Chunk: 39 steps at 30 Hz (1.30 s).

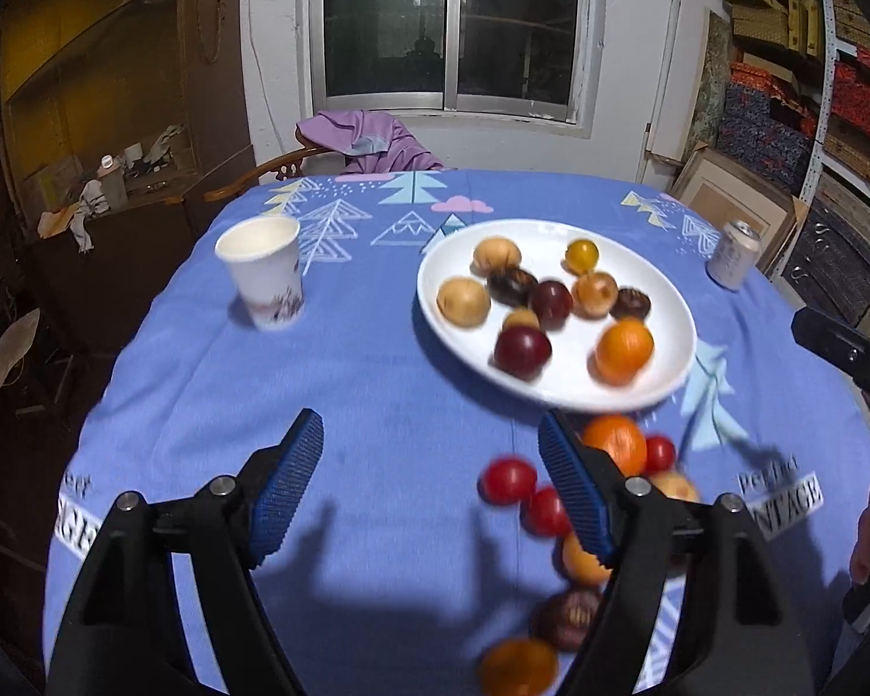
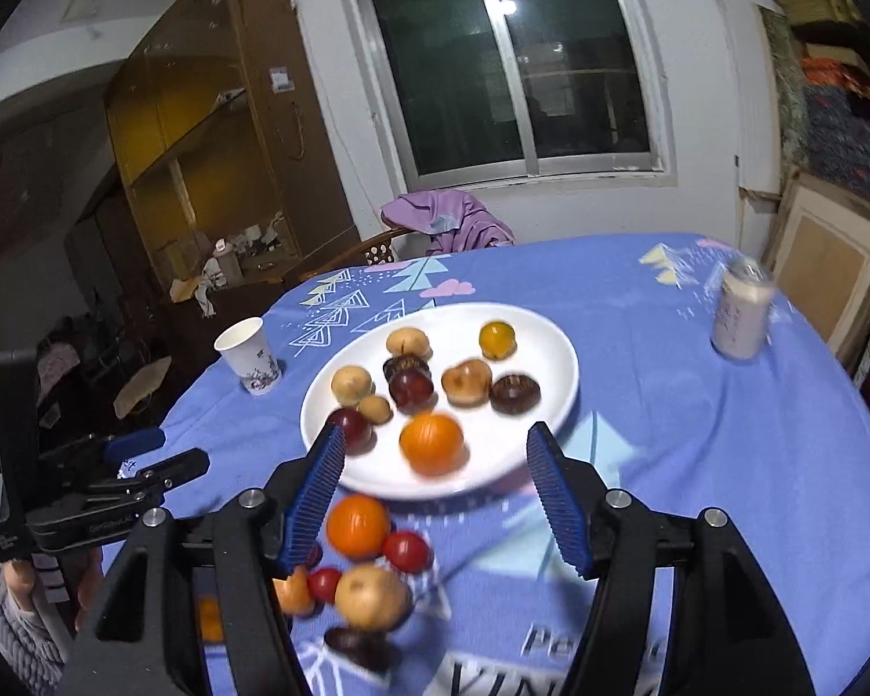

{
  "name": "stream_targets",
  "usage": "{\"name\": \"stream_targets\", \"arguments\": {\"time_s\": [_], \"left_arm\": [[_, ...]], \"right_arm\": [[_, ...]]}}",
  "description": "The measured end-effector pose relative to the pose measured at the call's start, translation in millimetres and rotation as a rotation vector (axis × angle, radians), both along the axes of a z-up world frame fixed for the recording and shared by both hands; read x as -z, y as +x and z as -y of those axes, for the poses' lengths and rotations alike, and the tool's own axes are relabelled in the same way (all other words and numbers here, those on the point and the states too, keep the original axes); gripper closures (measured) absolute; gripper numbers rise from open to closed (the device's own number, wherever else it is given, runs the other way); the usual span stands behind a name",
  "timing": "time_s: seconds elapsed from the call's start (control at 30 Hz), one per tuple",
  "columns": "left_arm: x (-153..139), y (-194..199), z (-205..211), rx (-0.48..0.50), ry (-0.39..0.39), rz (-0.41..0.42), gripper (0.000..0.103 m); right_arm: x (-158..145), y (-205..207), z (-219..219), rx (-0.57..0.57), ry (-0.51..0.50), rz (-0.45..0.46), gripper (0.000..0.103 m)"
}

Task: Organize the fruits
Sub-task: 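Move both tools back toward the fruit pile, then grasp an orange tangerine with the left tool while the right tool grasps a dark mangosteen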

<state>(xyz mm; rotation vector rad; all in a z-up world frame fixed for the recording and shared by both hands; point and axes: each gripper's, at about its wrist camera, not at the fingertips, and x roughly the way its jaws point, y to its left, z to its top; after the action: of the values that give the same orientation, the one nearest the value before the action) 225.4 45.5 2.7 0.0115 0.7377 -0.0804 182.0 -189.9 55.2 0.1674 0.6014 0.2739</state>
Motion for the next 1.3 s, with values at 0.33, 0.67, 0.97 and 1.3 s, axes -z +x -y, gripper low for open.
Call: {"name": "stream_targets", "arguments": {"time_s": [0.33,0.67,0.97,1.3], "left_arm": [[43,-87,9,0.064,0.092,0.051,0.027],[52,-78,9,0.150,-0.011,-0.039,0.026],[61,-69,2,0.103,-0.034,-0.098,0.032],[63,-69,16,0.181,0.015,-0.123,0.038]], "right_arm": [[41,-36,4,0.029,-0.013,-0.058,0.026],[46,-38,-2,0.005,-0.032,-0.077,0.026],[47,-39,-4,0.002,-0.040,-0.081,0.023],[47,-40,-6,-0.004,-0.048,-0.082,0.022]]}}
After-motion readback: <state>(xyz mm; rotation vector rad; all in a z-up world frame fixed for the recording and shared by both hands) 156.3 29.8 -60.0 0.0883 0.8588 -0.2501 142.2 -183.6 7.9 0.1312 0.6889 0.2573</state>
